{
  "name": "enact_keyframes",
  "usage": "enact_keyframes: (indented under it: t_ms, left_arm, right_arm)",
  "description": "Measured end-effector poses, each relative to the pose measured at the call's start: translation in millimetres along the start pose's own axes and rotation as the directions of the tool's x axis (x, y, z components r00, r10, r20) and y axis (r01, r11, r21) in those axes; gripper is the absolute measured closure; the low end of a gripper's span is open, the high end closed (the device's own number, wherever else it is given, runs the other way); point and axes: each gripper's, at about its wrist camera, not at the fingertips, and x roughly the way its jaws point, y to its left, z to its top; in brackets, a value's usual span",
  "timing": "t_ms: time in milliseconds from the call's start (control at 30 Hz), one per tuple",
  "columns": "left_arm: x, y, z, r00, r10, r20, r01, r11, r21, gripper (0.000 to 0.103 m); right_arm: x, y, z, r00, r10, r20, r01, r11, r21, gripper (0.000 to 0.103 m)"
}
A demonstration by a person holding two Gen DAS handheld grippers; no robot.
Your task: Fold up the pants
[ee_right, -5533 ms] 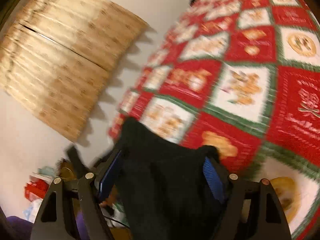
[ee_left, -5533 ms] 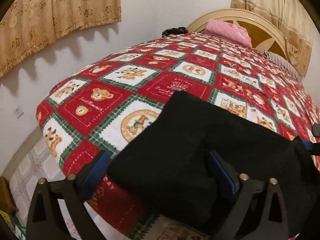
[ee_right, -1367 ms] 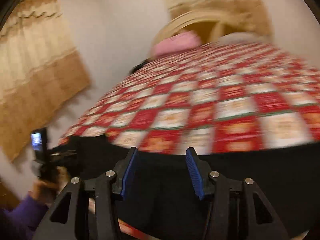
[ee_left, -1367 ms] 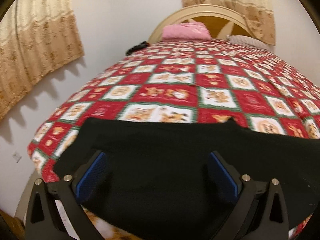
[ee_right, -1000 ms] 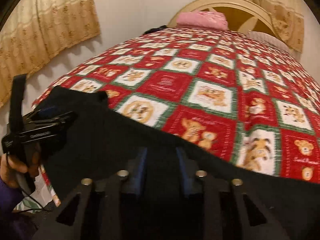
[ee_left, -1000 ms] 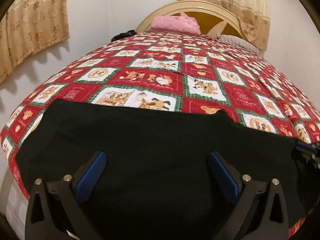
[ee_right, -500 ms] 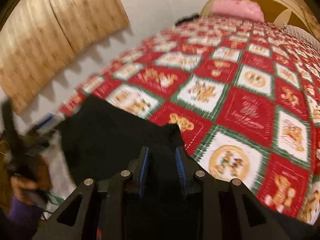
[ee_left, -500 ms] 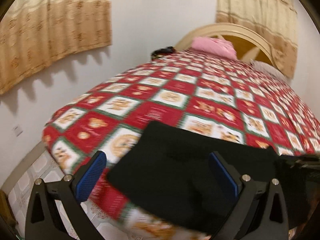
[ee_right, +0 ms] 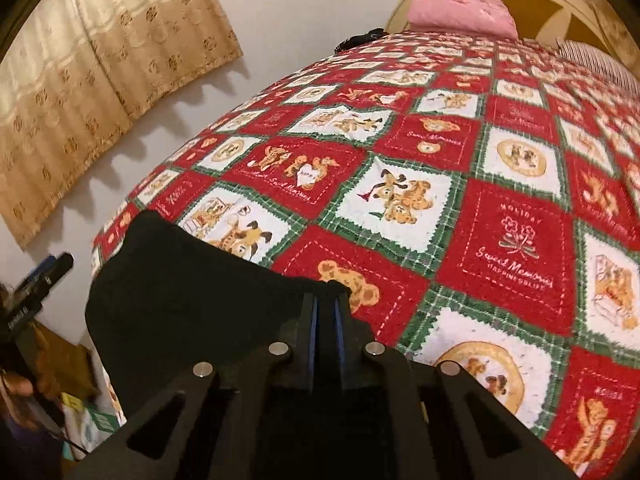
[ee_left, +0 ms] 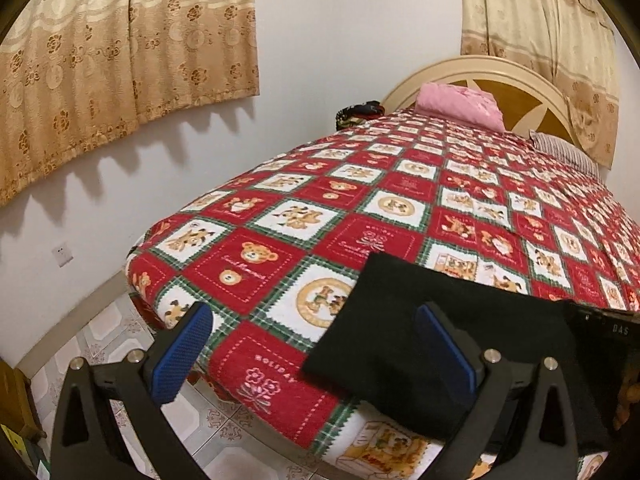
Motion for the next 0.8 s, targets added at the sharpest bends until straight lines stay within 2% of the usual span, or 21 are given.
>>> enact_keyframes:
  t_ms: [67,167,267,367,467,567,600,733,800]
  left_arm:
    - [-0.2,-4.2,-1.1,1.0,-0.008,-0.003,0.008,1.0,0.007,0.0]
    - [-0.2,-9.8,-2.0,1.0,-0.005,-0.01,0.006,1.0,0.028,0.0]
    - [-0.4,-15.7,-3.3,1.0,-0.012,-0.011,0.012,0.999,0.049,0.0]
    - [3.2,-27.6,-4.5,1.0,-0.006,-0.008,0.007,0.996,0.094,0.0]
    - [15.1,-41.4,-7.8,1.0,0.001,-0.029,0.003,0.989,0.145,0.0]
    - [34.3,-45.2,-17.2,0.996,0.048,-0.081,-0.033,0.983,0.18,0.0]
    - [40.2,-43.6,-21.5,0.992,0.075,-0.099,-0.054,0.978,0.199,0.0]
    - [37.8,-23.7,-22.1,0.993,0.059,-0.099,-0.04,0.982,0.185,0.0]
    - [33.5,-20.5,-16.1,0.992,0.086,-0.096,-0.068,0.982,0.174,0.0]
  right_arm:
    - [0.8,4.6,-0.1,1.0,-0.019,-0.007,0.019,1.0,-0.021,0.092]
    - [-10.8,5.2,0.8,1.0,0.011,-0.01,-0.012,1.0,-0.02,0.089]
    - [-56.0,-7.5,-6.0,0.991,0.091,0.099,-0.1,0.992,0.082,0.089]
    - [-87.2,-7.8,-23.6,0.984,0.11,0.137,-0.121,0.99,0.072,0.089]
    - [-89.3,4.8,-61.5,0.985,0.165,0.044,-0.165,0.986,0.013,0.089]
    - [-77.8,7.1,-101.5,0.98,0.195,-0.038,-0.196,0.981,-0.006,0.089]
    - [-88.0,5.2,-115.9,0.976,0.217,0.033,-0.216,0.976,-0.026,0.089]
    - [-104.9,-0.7,-133.3,0.973,0.232,0.006,-0.232,0.97,-0.068,0.089]
    - [-114.1,-7.8,-127.7,0.975,0.221,-0.009,-0.221,0.975,-0.023,0.089]
